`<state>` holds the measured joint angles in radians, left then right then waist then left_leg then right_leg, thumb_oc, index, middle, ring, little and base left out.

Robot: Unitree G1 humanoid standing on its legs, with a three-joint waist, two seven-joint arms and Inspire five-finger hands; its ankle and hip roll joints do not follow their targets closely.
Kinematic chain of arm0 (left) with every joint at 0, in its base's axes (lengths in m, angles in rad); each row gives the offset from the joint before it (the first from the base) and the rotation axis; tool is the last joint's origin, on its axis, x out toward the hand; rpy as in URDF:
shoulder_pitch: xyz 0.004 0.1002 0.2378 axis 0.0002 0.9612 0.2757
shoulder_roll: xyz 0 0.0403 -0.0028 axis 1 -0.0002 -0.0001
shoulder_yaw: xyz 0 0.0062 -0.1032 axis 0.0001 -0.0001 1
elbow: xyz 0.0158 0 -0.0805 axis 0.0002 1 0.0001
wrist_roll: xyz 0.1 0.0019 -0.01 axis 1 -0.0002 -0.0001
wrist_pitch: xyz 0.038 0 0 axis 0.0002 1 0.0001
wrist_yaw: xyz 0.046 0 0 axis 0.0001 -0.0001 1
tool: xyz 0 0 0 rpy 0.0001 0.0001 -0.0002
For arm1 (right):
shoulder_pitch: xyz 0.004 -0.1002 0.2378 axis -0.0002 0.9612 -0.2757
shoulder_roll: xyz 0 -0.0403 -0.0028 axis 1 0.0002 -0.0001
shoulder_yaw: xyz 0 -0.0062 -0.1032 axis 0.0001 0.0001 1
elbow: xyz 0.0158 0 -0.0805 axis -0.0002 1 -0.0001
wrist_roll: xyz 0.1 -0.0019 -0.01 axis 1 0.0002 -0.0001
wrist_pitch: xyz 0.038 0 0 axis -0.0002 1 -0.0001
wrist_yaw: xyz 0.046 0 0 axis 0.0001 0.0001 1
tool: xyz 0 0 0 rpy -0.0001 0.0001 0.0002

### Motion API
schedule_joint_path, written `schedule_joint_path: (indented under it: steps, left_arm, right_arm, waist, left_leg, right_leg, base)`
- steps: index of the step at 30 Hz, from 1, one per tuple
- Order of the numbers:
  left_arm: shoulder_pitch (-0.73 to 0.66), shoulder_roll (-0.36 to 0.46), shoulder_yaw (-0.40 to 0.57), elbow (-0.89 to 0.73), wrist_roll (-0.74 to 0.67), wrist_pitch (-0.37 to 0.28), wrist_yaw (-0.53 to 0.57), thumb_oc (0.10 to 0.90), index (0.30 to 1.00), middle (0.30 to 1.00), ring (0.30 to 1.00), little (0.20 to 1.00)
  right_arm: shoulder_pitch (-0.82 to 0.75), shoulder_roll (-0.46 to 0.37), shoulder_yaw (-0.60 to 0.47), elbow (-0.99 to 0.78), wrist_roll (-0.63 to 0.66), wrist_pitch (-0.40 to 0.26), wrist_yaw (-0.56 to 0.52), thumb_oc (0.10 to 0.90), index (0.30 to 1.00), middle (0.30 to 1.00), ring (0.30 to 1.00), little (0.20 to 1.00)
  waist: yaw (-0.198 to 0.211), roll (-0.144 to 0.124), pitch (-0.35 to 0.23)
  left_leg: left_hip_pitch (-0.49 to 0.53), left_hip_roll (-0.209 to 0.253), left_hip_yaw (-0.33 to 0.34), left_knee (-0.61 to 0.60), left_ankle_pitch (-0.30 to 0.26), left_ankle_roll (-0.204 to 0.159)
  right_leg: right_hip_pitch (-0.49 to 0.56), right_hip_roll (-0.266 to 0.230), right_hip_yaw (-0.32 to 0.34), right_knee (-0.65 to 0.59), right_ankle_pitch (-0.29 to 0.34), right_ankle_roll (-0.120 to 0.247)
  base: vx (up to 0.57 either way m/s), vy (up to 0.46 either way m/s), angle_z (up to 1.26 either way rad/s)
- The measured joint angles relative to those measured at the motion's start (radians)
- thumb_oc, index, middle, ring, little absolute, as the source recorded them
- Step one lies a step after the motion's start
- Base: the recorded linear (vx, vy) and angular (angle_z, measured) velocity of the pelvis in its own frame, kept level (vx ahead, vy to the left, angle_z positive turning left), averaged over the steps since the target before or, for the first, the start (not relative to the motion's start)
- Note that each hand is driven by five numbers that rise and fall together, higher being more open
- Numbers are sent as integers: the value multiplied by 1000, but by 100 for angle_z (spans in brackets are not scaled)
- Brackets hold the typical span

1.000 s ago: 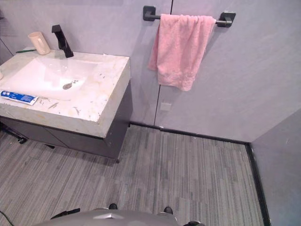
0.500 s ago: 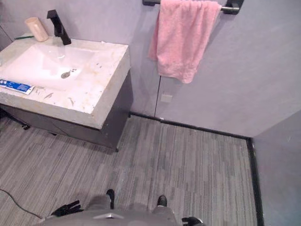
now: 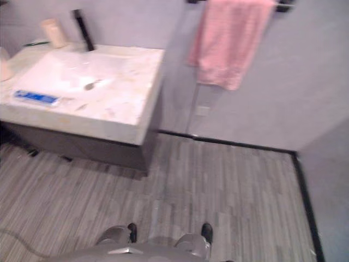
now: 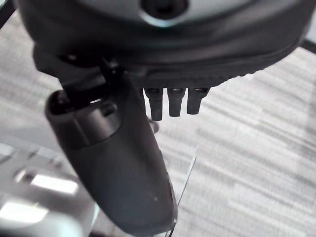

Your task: Organize the bathroom.

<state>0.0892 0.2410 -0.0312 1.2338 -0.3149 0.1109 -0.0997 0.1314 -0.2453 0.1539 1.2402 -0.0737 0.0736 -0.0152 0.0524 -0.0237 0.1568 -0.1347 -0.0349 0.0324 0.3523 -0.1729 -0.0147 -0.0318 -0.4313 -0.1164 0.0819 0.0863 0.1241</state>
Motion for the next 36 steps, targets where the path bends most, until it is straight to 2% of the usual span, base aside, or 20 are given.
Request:
schedule_joint_path:
  steps: [1, 5, 7, 9, 11, 13, 14, 15, 16, 17, 18, 22, 24, 26, 28, 30, 31, 33, 34, 36]
  left_arm:
    - [3, 17, 1, -5, -1, 0, 1, 800, 900, 900, 900, 900]
    - [25, 66, 40, -3, 5, -6, 5, 800, 900, 900, 900, 900]
    - [40, 64, 49, -3, 12, -9, 5, 800, 900, 900, 900, 900]
    - [62, 66, 94, 14, 12, -26, -7, 800, 900, 900, 900, 900]
    - [77, 69, 120, 22, 12, -21, 3, 800, 900, 900, 900, 900]
    - [62, 83, 113, 2, 10, -16, 14, 800, 900, 900, 900, 900]
    - [47, 95, 105, -30, 9, -11, 25, 800, 900, 900, 900, 900]
    - [25, 100, 101, -71, 8, -3, 26, 800, 900, 900, 900, 900]
    - [24, 95, 97, -97, 7, -3, 26, 800, 900, 900, 900, 900]
    - [26, 81, 88, -106, 6, -1, 29, 800, 900, 900, 900, 900]
    - [30, 71, 84, -107, 3, 1, 25, 800, 900, 900, 900, 900]
    - [33, 57, 88, -102, 2, 1, 2, 800, 900, 900, 900, 900]
    - [36, 44, 103, -92, -3, 0, -9, 800, 900, 900, 900, 900]
    - [56, 28, 118, -61, -30, 1, -18, 800, 900, 900, 900, 900]
    - [76, 24, 127, -42, -38, 1, -22, 800, 900, 900, 900, 900]
    - [59, 18, 123, -30, -38, 0, -28, 800, 900, 900, 900, 900]
    - [47, 16, 124, -2, -27, -2, -18, 800, 900, 900, 900, 900]
    - [36, 16, 123, 33, -32, -1, -3, 800, 900, 900, 900, 900]
    - [38, 13, 124, 40, -33, -3, -1, 800, 900, 900, 900, 900]
    - [41, -28, 123, 75, -38, -23, 0, 800, 900, 900, 900, 900]
  right_arm:
    - [-5, 13, 16, -1, -29, 1, -5, 800, 900, 900, 900, 900]
    - [-9, 9, 15, 0, -39, -2, -16, 800, 900, 900, 900, 900]
    - [-20, 10, 14, -1, -38, 0, -20, 800, 900, 900, 900, 900]
    - [-26, 3, 33, -1, -69, 7, -21, 800, 900, 900, 900, 900]
    - [-22, 6, 34, -17, -70, -3, -13, 800, 900, 900, 900, 900]
    - [-17, 13, 38, -20, -70, -7, -11, 800, 900, 900, 900, 900]
    - [-25, 22, 46, -25, -67, -17, -13, 800, 900, 900, 900, 900]
    - [-20, 22, 52, -35, -66, -26, -11, 800, 900, 900, 900, 900]
    - [-21, 16, 52, -31, -66, -22, -12, 800, 900, 900, 900, 900]
    - [-35, 6, 51, -26, -66, -20, -13, 800, 900, 900, 900, 900]
    - [-41, -2, 50, -30, -66, -22, -16, 800, 900, 900, 900, 900]
    - [-61, -18, 33, -39, -74, -36, -20, 800, 900, 900, 900, 900]
    - [-63, -27, 24, -38, -72, -33, -20, 800, 900, 900, 900, 900]
    - [-73, -36, 25, -35, -71, -32, -21, 800, 900, 900, 900, 900]
    - [-73, -28, 24, -36, -63, -37, -19, 800, 900, 900, 900, 900]
    - [-73, -25, 10, -36, -58, -41, -14, 800, 900, 900, 900, 900]
    - [-76, -24, 0, -30, -56, -41, -14, 800, 900, 900, 900, 900]
    - [-63, -37, -25, -10, -28, -41, -14, 800, 900, 900, 900, 900]
    - [-63, -38, -27, -1, -26, -39, -14, 800, 900, 900, 900, 900]
    - [-74, -78, -28, 31, -27, -36, -15, 800, 900, 900, 900, 900]
  waist:
    - [15, 15, 3]
    - [52, -5, 16]
    - [73, -11, 15]
    - [96, -22, 21]
    - [67, -11, 8]
    - [44, -24, -8]
    - [24, -24, -9]
    - [21, -37, -10]
    - [26, -48, -15]
    - [30, -29, -25]
    - [32, -11, -37]
    - [45, 22, -30]
    - [61, 4, -19]
    - [67, 9, -14]
    - [49, 6, -17]
    - [28, 4, -19]
    - [25, 12, -24]
    - [19, 38, -36]
    - [24, 45, -40]
    - [27, 56, -43]
  left_leg:
    - [-8, -19, 4, 14, -11, 20]
    - [-1, -65, 60, 29, -35, 76]
    - [18, -63, 91, -2, -26, 95]
    - [79, -49, 157, -89, 7, 124]
    - [122, -31, 141, -179, 55, 111]
    - [131, -28, 105, -239, 92, 93]
    - [122, -13, 66, -257, 106, 76]
    - [122, -18, 49, -290, 130, 69]
    - [127, -31, 49, -305, 141, 74]
    - [127, -24, 51, -306, 141, 69]
    - [125, -15, 49, -309, 139, 65]
    - [98, 4, 16, -208, 114, 20]
    - [21, -19, -30, -54, 125, -19]
    - [-1, -20, -115, 32, 99, -40]
    - [18, 53, -124, 9, 84, -58]
    - [29, 167, -124, -53, 99, -111]
    - [50, 254, -120, -131, 135, -146]
    - [93, 364, -157, -239, 195, -203]
    - [110, 370, -169, -266, 202, -206]
    - [140, 279, -228, -275, 215, -193]
  right_leg:
    - [1, 5, 1, 24, 28, -10]
    - [-34, -48, -32, 41, 149, -6]
    - [-65, -67, -98, 56, 170, 15]
    - [-117, -43, -251, 113, 226, 43]
    - [-136, 41, -182, 186, 79, 66]
    - [-144, 147, -119, 209, -16, 69]
    - [-140, 244, -49, 192, -101, 47]
    - [-145, 293, -88, 165, -122, 10]
    - [-143, 293, -109, 138, -114, -50]
    - [-128, 301, -120, 114, -107, -65]
    - [-109, 315, -125, 74, -97, -60]
    - [-53, 349, -127, -18, -79, -101]
    - [-35, 328, -110, -42, -68, -127]
    - [-15, 331, -98, -56, -57, -145]
    - [2, 335, -107, -75, -52, -148]
    - [5, 335, -124, -76, -52, -140]
    - [3, 340, -132, -70, -57, -137]
    - [-4, 335, -131, -45, -66, -106]
    - [-7, 325, -129, -33, -76, -101]
    - [-47, 239, -81, 42, -95, -38]
  base:
    - [-13, 239, -9]
    - [-8, 193, -27]
    - [-22, 143, -45]
    - [50, 91, -91]
    - [116, -29, -29]
    - [68, -82, 41]
    - [4, -72, 89]
    - [-4, -74, 85]
    - [-2, -90, 45]
    - [13, -98, 2]
    - [20, -80, -5]
    - [3, -33, 3]
    - [21, 87, -18]
    - [26, 177, -30]
    - [27, 291, -8]
    - [21, 403, 24]
    - [19, 442, 25]
    - [16, 527, 20]
    - [12, 405, 7]
    - [23, 528, -17]
